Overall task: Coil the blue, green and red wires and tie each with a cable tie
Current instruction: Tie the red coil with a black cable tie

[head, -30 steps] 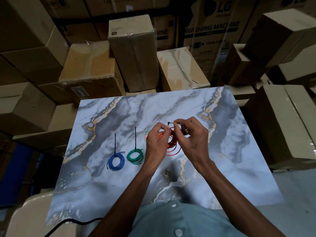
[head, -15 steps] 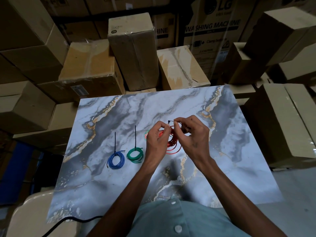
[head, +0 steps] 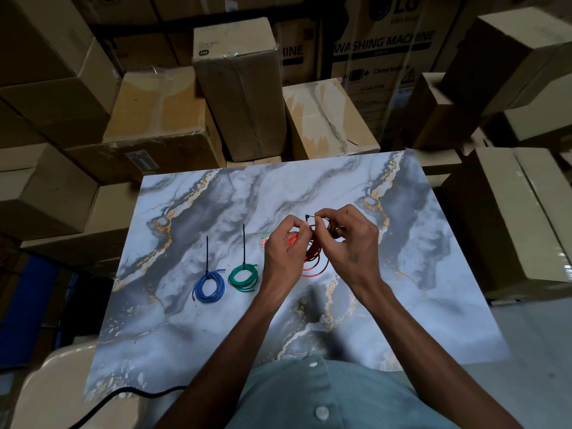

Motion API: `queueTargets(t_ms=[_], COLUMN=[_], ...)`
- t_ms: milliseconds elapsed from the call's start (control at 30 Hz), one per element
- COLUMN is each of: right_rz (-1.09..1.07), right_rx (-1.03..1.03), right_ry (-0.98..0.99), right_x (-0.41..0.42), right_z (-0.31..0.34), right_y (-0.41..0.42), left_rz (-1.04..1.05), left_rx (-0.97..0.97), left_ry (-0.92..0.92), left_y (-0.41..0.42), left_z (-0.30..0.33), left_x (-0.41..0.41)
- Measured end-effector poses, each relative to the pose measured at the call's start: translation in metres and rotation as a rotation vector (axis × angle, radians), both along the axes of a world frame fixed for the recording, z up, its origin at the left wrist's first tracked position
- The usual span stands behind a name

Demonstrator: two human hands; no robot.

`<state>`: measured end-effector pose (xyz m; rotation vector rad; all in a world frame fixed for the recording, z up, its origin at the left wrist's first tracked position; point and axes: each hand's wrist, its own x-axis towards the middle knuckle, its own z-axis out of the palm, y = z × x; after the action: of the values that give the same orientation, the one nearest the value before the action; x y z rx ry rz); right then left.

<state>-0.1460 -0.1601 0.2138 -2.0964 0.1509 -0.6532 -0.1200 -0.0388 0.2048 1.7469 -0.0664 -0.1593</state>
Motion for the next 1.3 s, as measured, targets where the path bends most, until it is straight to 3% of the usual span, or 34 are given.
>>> queueTargets(t_ms=[600,1133,1300], right_rz=[0.086,0.020,0.092], right_rx=[-0.018,-0.087,-0.031], right_ry=[0.034,0.041,0.043], right_x=[0.000,0.003,0.000], right_z=[-0.004,-0.009,-0.011], right_y=[-0.007,-0.009,-0.008], left_rz=[-0.009,-0.106,-0.017], left_rx=[0.140,0.423,0.400], left_ry=[-0.083,-0.360,-0.313], left_y=[0.004,0.005,0.009], left_z=[-0.006,-0.013,-0.016], left_x=[-0.002,0.000,0.006])
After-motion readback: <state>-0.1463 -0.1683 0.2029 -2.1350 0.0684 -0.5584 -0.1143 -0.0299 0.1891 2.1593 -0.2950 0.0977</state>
